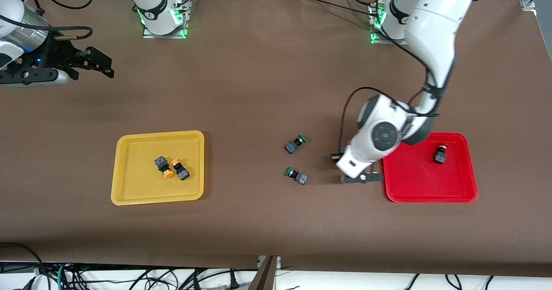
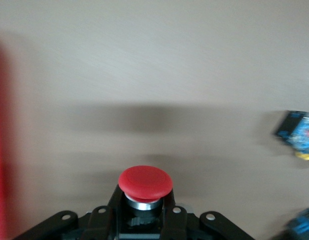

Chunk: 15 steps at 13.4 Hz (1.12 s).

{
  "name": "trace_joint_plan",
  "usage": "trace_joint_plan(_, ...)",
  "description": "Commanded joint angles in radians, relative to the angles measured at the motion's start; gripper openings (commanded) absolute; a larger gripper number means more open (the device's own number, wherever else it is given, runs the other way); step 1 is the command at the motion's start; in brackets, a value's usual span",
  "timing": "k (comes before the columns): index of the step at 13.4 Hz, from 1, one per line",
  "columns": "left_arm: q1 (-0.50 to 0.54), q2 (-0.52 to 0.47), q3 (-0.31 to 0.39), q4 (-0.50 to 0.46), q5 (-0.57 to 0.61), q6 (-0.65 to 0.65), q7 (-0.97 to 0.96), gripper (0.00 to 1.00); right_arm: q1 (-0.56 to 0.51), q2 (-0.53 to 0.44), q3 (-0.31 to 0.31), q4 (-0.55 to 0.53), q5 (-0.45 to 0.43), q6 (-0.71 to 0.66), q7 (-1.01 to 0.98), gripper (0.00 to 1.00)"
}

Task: Place red and yellow buttons in trays

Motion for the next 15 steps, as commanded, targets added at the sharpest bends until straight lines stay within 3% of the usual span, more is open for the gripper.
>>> trace_joint_plan(1,0.154,-0.059,-0.015,-0.031,0.016,-0.072,0.247,0.0,-0.013,-0.003,0.022,-0.015,-0.025,0.044,-0.018,1.0)
trace_joint_plan(3,0.239,-0.055,-0.015,-0.045,0.016,-0.067,0.371,0.0,-0.013,0.008,0.021,0.004,-0.023,0.046,-0.021,1.0)
trace_joint_plan(8,0.245,-0.032,-0.012,-0.106,0.018,-0.006,0.373,0.0,-0.013,0.014,0.019,0.002,-0.025,0.035,-0.018,1.0)
trace_joint_plan(9,0.247,-0.024,-0.008,-0.124,0.018,0.029,0.371,0.07,-0.013,0.012,0.019,0.002,-0.025,0.033,-0.023,1.0)
trace_joint_plan(11,0.251,-0.006,-0.001,-0.125,0.016,0.051,0.371,0.92,-0.012,0.014,0.021,0.004,-0.026,0.033,-0.037,1.0)
trace_joint_plan(12,0.265,-0.003,-0.001,-0.125,0.018,0.052,0.383,1.0,-0.01,0.014,0.022,0.007,-0.026,0.033,-0.037,1.0)
trace_joint_plan(15,0.276,-0.044,0.004,-0.099,0.018,-0.012,0.382,1.0,-0.001,0.019,0.022,0.01,-0.028,0.044,-0.035,1.0)
